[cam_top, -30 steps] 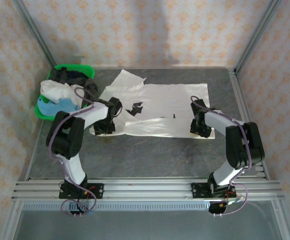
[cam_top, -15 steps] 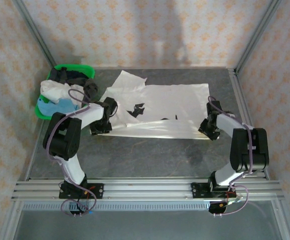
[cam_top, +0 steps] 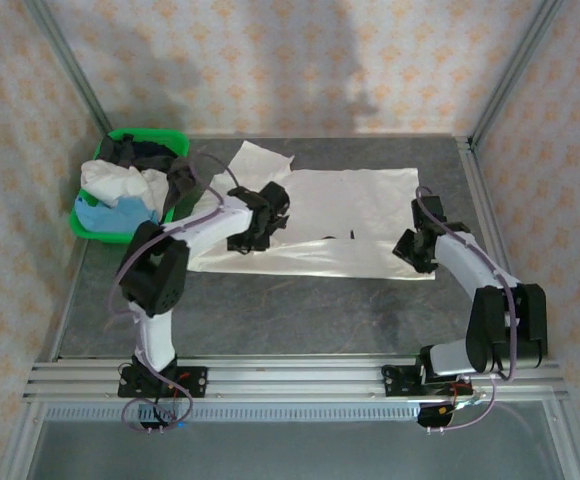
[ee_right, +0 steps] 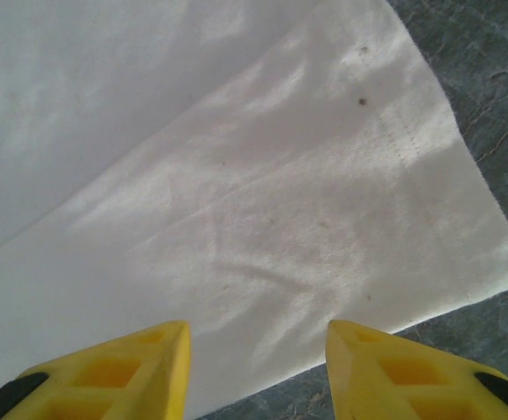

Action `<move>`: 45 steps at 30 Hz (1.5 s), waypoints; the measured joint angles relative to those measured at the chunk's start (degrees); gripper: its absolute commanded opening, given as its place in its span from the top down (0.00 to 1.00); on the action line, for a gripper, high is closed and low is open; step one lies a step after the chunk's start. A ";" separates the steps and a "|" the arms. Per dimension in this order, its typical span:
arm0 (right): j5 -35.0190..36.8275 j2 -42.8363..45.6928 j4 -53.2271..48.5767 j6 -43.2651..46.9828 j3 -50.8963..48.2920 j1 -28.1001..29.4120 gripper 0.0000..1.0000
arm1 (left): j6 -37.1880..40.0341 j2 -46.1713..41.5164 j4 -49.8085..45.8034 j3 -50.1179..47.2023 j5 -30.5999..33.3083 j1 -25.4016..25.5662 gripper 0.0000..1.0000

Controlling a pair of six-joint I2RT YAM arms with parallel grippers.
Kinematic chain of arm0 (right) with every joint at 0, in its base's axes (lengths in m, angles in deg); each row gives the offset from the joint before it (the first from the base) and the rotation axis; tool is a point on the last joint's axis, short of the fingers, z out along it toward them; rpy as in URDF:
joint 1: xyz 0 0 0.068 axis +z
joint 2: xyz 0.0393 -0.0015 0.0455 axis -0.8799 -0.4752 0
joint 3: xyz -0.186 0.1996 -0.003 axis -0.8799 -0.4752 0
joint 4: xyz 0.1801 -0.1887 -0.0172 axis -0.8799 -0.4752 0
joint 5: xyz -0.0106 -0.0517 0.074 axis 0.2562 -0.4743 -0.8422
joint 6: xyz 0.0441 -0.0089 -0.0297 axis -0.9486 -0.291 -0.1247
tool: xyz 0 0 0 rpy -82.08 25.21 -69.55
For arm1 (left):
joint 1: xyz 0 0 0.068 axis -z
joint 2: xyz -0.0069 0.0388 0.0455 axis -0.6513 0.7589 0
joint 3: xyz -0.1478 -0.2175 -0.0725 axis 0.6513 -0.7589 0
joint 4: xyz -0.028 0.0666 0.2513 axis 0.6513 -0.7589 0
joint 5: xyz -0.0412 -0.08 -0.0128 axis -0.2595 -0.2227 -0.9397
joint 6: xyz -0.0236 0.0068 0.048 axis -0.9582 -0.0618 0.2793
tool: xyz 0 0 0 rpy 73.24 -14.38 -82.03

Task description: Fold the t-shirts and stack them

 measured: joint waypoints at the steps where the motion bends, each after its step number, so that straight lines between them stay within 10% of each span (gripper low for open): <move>1: 0.39 -0.22 -0.07 0.37 0.11 0.04 0.55 | -0.24 1.55 0.02 0.17 -0.48 0.11 0.54; 17: 2.99 -3.04 -0.20 2.80 2.19 0.02 0.56 | -0.37 6.58 1.03 4.57 -4.39 -0.07 1.00; 30: 2.97 -3.13 -0.15 3.21 2.16 0.02 0.56 | 2.82 7.89 -1.51 17.75 -3.43 -0.07 0.99; 34: 2.93 -3.13 0.04 3.48 1.90 0.02 0.55 | 2.21 6.43 0.28 12.85 -3.34 -0.28 0.59; 36: 2.71 -3.15 0.04 3.72 1.79 0.02 0.55 | 1.20 4.11 2.95 5.57 -5.70 -1.09 0.54; 41: 2.32 -3.85 0.31 4.33 1.79 0.02 0.55 | -0.98 3.08 6.64 -1.05 -9.73 -3.45 0.54; 45: 2.32 -3.89 0.35 4.46 1.79 0.02 0.55 | -1.86 3.06 10.08 -1.07 -11.37 -3.52 0.79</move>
